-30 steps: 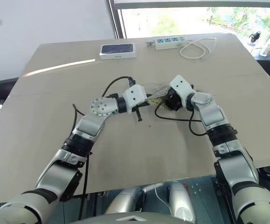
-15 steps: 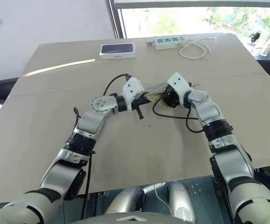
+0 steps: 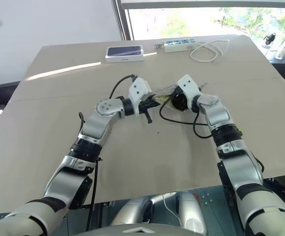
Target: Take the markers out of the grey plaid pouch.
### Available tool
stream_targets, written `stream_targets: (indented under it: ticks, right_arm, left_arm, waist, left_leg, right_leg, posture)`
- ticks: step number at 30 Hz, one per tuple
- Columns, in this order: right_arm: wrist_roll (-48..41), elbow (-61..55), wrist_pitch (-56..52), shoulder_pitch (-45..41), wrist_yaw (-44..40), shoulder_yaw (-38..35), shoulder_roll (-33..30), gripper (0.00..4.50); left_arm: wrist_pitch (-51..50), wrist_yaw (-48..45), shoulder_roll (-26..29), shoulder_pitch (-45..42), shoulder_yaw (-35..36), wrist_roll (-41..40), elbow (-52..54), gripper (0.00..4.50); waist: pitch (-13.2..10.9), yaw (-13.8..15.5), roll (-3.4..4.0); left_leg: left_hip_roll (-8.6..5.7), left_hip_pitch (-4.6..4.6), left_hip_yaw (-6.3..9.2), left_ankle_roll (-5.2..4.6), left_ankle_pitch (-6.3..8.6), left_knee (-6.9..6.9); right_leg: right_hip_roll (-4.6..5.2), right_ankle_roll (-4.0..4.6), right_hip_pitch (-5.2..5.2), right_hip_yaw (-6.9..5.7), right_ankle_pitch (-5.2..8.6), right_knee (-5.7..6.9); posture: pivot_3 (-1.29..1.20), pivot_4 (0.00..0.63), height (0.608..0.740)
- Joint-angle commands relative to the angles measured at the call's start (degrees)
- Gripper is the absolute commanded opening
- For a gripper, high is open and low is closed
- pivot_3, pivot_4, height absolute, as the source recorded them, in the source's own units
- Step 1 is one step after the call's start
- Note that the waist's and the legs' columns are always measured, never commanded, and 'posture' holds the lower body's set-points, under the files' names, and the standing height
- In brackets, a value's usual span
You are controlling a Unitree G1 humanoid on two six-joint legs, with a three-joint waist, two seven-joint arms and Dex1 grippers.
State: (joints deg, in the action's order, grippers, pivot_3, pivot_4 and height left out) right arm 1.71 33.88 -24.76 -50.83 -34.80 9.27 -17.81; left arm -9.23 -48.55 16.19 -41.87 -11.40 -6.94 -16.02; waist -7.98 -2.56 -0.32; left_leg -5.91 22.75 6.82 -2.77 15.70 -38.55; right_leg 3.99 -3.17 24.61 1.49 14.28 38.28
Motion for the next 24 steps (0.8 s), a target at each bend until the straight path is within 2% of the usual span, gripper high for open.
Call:
stream_targets:
  ticks: [1,9,11,13,24]
  right_arm:
    - [0.45,0.01,0.04,-0.80,0.46,-0.56,-0.59,2.94]
    - [0.69,-1.93,-1.06,-0.45,0.33,-0.59,-1.39,2.94]
    - [0.16,-3.28,-1.92,0.19,-0.78,-0.65,-1.82,3.95]
    - [-0.09,-4.32,-2.70,0.61,-1.05,-0.74,-1.90,4.36]
    - [-3.63,-10.10,-8.97,0.91,-0.93,-3.67,-1.37,4.36]
  left_arm:
    - [1.50,-0.86,-0.49,-1.72,1.39,-2.00,4.10,0.00]
    - [1.81,-1.15,-0.25,-1.90,1.58,-1.90,3.24,0.00]
    - [1.82,-1.17,-0.35,-1.63,1.46,-1.89,3.27,0.00]
    - [1.70,-1.32,-0.48,-1.37,1.36,-1.99,3.38,0.00]
    - [1.76,-1.71,-0.62,-1.31,1.92,-2.03,2.38,0.00]
  waist:
    - [0.00,0.00,0.00]
    - [0.00,0.00,0.00]
    - [0.00,0.01,0.00]
    - [0.00,0.01,0.00]
    - [0.00,0.01,0.00]
  left_leg:
    - [0.00,0.00,0.00,0.00,0.00,0.00]
    - [0.00,0.00,0.00,0.00,0.00,0.00]
    - [0.00,0.00,0.00,0.00,0.00,0.01]
    - [0.00,0.00,0.00,0.00,0.00,0.01]
    - [0.00,0.00,0.00,0.00,0.00,0.01]
  right_leg:
    - [0.00,0.00,0.00,0.00,0.00,0.00]
    - [0.00,0.00,0.00,0.00,0.00,0.00]
    - [0.00,0.00,0.00,0.00,0.00,0.00]
    - [0.00,0.00,0.00,0.00,0.00,0.00]
    - [0.00,0.00,0.00,0.00,0.00,0.00]
  posture:
    - [0.00,0.150,0.740]
    - [0.00,0.150,0.740]
    - [0.00,0.150,0.740]
    - [0.00,0.150,0.740]
    - [0.00,0.150,0.740]
